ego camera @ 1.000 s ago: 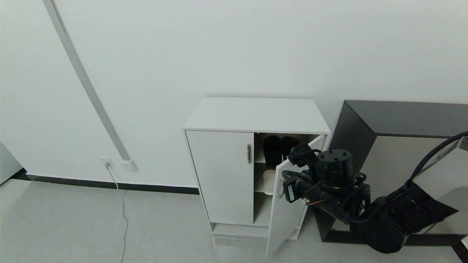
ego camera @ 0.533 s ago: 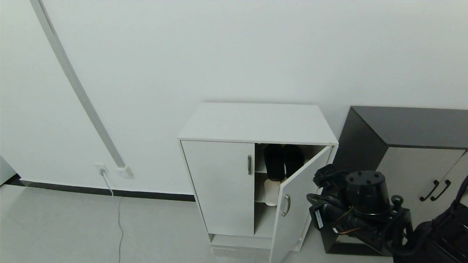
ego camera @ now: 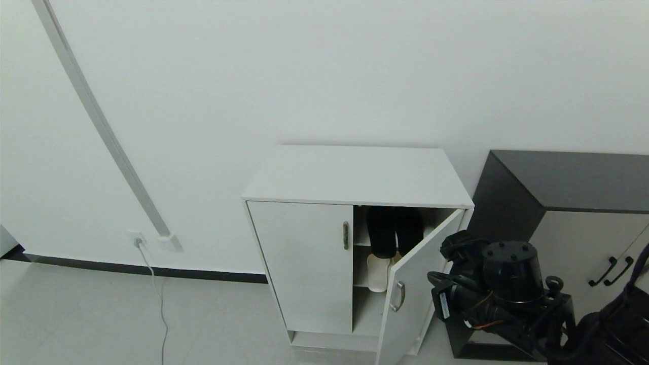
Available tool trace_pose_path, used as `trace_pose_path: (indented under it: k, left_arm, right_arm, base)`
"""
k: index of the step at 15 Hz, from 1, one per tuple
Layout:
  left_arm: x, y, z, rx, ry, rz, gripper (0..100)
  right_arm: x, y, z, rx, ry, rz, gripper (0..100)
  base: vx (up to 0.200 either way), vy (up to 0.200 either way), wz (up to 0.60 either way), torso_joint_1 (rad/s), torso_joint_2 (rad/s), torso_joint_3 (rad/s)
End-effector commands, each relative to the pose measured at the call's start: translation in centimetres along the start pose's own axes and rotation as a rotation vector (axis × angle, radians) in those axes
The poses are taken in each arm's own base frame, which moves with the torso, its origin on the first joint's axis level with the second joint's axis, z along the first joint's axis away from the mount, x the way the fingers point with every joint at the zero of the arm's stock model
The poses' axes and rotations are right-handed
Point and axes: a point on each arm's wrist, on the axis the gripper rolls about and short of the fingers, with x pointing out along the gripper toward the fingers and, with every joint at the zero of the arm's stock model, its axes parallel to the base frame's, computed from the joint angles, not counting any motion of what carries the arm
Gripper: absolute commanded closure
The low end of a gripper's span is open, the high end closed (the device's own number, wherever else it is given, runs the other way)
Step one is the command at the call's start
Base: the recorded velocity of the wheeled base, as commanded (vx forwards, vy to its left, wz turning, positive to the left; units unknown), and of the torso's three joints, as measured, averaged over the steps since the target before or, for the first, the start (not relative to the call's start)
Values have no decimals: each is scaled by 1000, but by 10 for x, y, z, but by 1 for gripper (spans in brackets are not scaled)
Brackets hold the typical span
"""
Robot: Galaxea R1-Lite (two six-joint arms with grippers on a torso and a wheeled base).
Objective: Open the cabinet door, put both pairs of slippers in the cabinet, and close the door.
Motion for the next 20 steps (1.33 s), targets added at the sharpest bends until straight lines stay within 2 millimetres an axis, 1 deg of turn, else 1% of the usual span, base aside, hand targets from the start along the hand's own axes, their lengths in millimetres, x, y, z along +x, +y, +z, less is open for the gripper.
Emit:
trace_pose_path:
  k: [1, 5, 10, 12, 13, 14, 20]
  left_arm:
    - [0, 0, 0, -1, 0, 0, 100]
    - [0, 0, 0, -1, 0, 0, 100]
    - [0, 0, 0, -1, 0, 0, 100]
    - [0, 0, 0, -1, 0, 0, 100]
    - [0, 0, 0, -1, 0, 0, 100]
    - [0, 0, 0, -2, 0, 0, 100]
    - [0, 0, 0, -2, 0, 0, 100]
  right_arm:
    - [16, 3, -4, 8, -8, 3, 100]
    - [44, 6, -2, 18, -29, -8, 100]
    - [75, -6, 2, 40, -54, -51, 100]
    - [87, -7, 5, 46, -70, -59, 100]
    - [87, -7, 5, 46, -70, -59, 100]
    - [98, -7, 5, 47, -81, -62, 100]
    - [124, -8, 11, 59, -126, -74, 100]
  base:
    - [0, 0, 0, 0, 0, 0]
    - [0, 0, 0, 0, 0, 0]
    - [0, 0, 0, 0, 0, 0]
    - [0, 0, 0, 0, 0, 0]
    - [0, 0, 0, 0, 0, 0]
    - [0, 0, 0, 0, 0, 0]
    - [0, 0, 0, 0, 0, 0]
